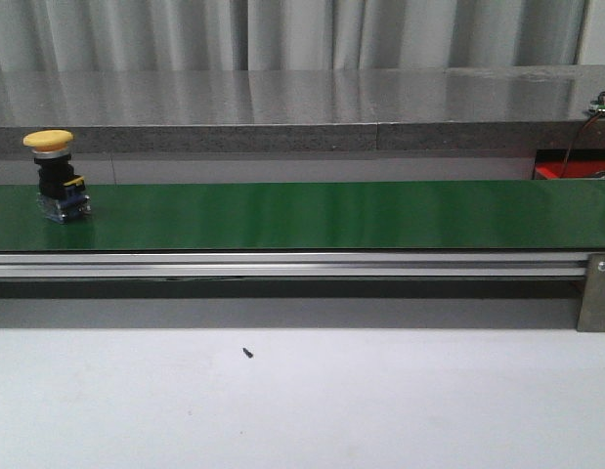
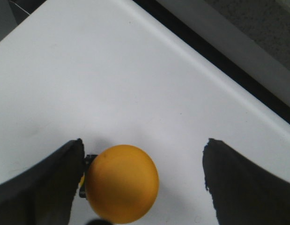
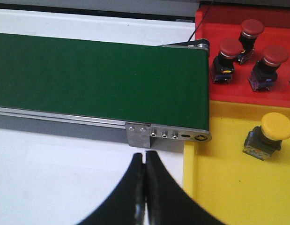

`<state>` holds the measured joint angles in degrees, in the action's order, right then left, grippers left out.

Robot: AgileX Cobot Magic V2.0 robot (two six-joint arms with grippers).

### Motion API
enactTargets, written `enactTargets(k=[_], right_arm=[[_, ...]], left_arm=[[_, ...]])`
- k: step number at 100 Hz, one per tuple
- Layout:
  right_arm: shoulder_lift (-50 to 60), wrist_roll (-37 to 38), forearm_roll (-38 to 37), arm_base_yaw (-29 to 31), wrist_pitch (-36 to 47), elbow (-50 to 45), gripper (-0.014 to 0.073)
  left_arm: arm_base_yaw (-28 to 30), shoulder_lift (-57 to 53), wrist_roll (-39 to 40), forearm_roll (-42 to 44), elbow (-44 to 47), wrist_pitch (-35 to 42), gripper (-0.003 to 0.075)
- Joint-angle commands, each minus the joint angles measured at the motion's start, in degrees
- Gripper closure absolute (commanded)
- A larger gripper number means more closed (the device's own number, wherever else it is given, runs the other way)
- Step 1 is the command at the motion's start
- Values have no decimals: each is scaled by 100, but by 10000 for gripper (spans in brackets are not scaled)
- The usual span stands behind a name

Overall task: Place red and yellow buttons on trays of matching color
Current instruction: 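Grasp the last loose yellow push-button with the left gripper, then set the yellow button on the conveyor start and open the left gripper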

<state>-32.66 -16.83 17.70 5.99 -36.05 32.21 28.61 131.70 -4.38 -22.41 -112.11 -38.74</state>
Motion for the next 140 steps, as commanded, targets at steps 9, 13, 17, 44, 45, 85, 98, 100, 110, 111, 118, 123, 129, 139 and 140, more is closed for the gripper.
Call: enactTargets(k=[9, 13, 17, 44, 45, 85, 98, 100, 110, 111, 118, 123, 129, 139, 140], right_arm=[[14, -46, 74, -3, 371, 146, 614], [14, -46, 74, -3, 371, 146, 614], [14, -46, 74, -3, 371, 146, 614], [14, -46, 74, -3, 371, 146, 614], [14, -46, 74, -3, 371, 146, 614], [14, -46, 74, -3, 371, 146, 614], [14, -46, 74, -3, 371, 146, 614], [14, -46, 74, -3, 371, 146, 614], [14, -46, 74, -3, 371, 146, 614], [14, -46, 74, -3, 371, 146, 614], [14, -46, 74, -3, 371, 146, 614], [14, -46, 74, -3, 371, 146, 614], [14, -46, 74, -3, 371, 146, 614], [14, -46, 74, -3, 371, 146, 614], [14, -46, 74, -3, 371, 146, 614]], left_arm=[[-30, -364, 34, 52, -225, 318, 204], [-30, -352, 34, 144, -225, 283, 205], [-30, -326, 34, 207, -225, 213, 205], [-30, -218, 34, 245, -225, 65, 209], [-30, -218, 34, 259, -225, 52, 210], [-30, -239, 34, 315, -295, -151, 440], [-30, -524, 19, 315, -317, -349, 440], [-30, -586, -16, 327, -317, -394, 440], [-30, -927, -120, 352, -317, -671, 440], [-30, -952, -120, 352, -317, -697, 440], [-30, -1197, -154, 352, -294, -935, 440], [-59, -1370, -310, 338, -232, -1019, 440], [-89, -1630, -324, 296, -125, -1067, 440], [-187, -2071, -416, 181, 198, -1107, 440], [-211, -2136, -427, 181, 260, -1107, 440]])
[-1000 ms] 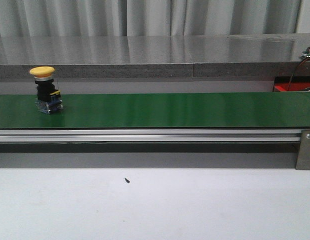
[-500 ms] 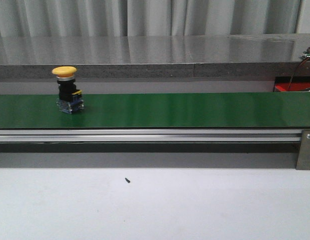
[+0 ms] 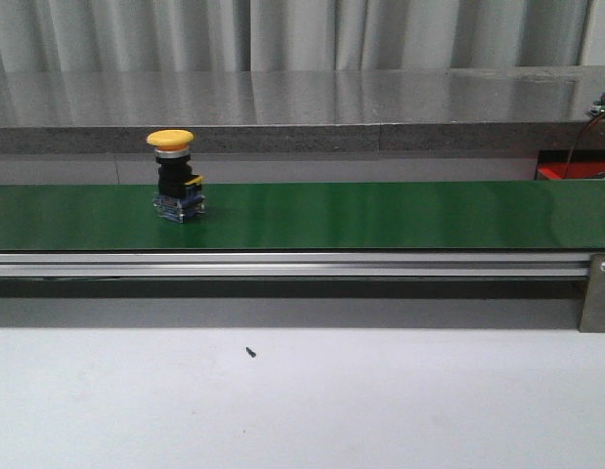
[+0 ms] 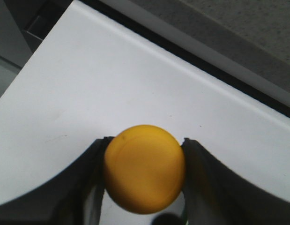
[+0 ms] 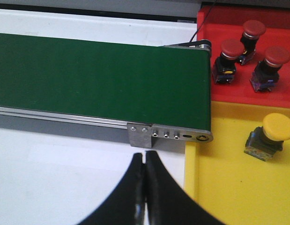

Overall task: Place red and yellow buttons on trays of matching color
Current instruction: 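Set the yellow button on the conveyor start and open the left gripper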

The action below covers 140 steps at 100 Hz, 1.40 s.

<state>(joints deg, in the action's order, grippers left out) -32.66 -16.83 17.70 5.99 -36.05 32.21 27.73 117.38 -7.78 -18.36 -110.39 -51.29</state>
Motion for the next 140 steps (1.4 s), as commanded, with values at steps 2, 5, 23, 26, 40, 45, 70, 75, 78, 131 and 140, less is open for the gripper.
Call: enactTargets(k=[2, 5, 23, 26, 40, 45, 70, 75, 78, 131, 140], right_arm=[[14, -46, 74, -3, 371, 146, 614], [14, -46, 74, -3, 371, 146, 614], [14, -46, 74, -3, 376, 146, 614], [14, -46, 74, -3, 376, 146, 614], [14, -46, 74, -3, 371, 146, 614], [14, -46, 74, -3, 365, 146, 614], [14, -46, 74, -3, 361, 146, 614], [14, -46, 74, -3, 366, 146, 614], [14, -46, 74, -3, 366, 146, 614], [14, -46, 74, -3, 386, 146, 614], [14, -46, 79, -3, 459, 146, 614]], left_arm=[[-156, -795, -105, -224, 186, 149, 440], [-201, -918, -146, -235, 325, 149, 440], [-531, -1729, -224, -256, 1415, 449, 440], [-579, -1875, -224, -273, 1575, 463, 440], [-744, -2166, -268, -263, 2306, 635, 440], [-779, -2176, -268, -274, 2504, 684, 440], [-869, -2139, -361, -296, 3167, 1140, 440], [-880, -2130, -361, -296, 3215, 1172, 439], [-880, -2127, -373, -296, 3215, 1183, 433], [-880, -2508, -721, -581, 3215, 845, 145], [-923, -2754, -1070, -802, 3215, 699, 155]])
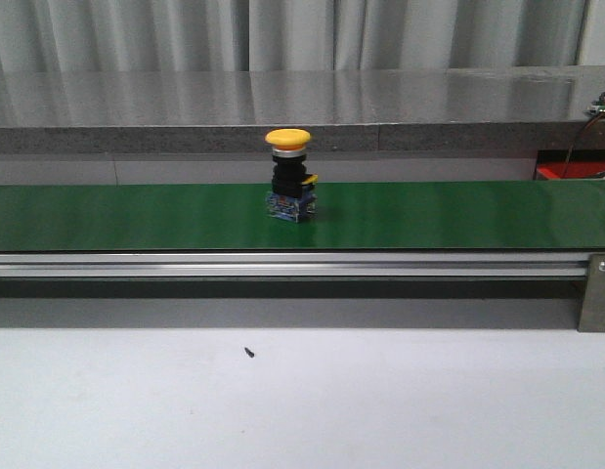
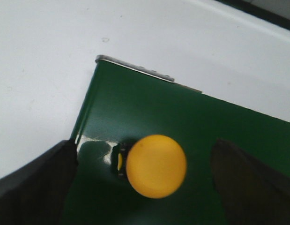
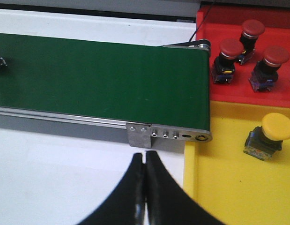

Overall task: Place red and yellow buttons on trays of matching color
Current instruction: 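Set the yellow button on the conveyor start and open the left gripper, then lower the right gripper and grasp the yellow button at the conveyor end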

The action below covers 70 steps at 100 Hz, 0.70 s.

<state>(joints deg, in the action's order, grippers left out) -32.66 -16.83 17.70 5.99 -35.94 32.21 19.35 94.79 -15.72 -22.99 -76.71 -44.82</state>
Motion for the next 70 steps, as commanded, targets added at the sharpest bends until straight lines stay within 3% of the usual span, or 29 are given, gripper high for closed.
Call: enactTargets(k=[1, 23, 52, 70], right_arm=[[14, -46, 95, -3, 456, 146, 614], [-132, -63, 237, -3, 257, 194, 614], [-1024, -63, 237, -3, -70, 863, 614], [-1760, -63, 272, -132, -523, 1464, 569]], left_arm=[[-88, -515, -288, -349, -152, 51, 156], [-505, -1190, -308, -337, 101, -13, 243], [-1218, -2337, -308, -337, 1027, 132, 576], [-1327, -3002, -308, -337, 1457, 147, 713]])
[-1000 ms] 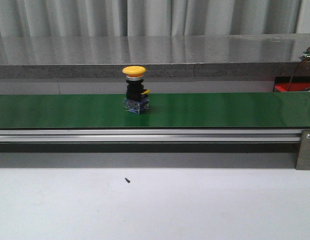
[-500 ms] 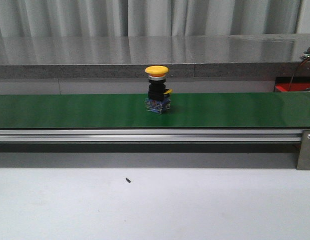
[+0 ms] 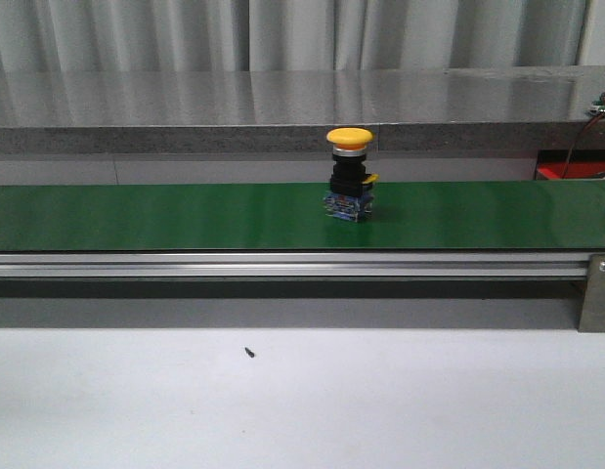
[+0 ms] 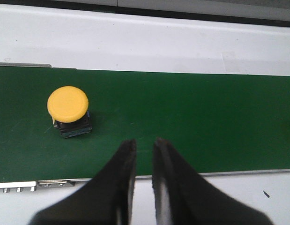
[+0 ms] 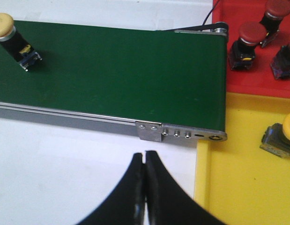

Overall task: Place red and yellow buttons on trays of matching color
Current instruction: 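Lower the right gripper and grasp the yellow button at the conveyor end, then carry the yellow button toward the yellow tray with the right gripper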

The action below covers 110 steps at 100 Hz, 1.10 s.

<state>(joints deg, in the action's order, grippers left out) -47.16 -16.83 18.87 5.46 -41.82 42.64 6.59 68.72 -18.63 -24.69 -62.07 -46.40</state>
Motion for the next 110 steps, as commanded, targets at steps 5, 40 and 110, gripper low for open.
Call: enactTargets(k=[5, 40, 110], right_arm=[[-533, -63, 155, -150, -11, 593, 549], [-2123, -63, 150, -813, -142, 1916, 183], [-5189, -1131, -144, -1745, -1233, 4500, -59]], left_arm=[[-51, -617, -21, -167, 113, 305, 741], [-51, -1879, -21, -167, 958, 272, 739], [-51, -2168, -21, -167, 1104, 231, 739]])
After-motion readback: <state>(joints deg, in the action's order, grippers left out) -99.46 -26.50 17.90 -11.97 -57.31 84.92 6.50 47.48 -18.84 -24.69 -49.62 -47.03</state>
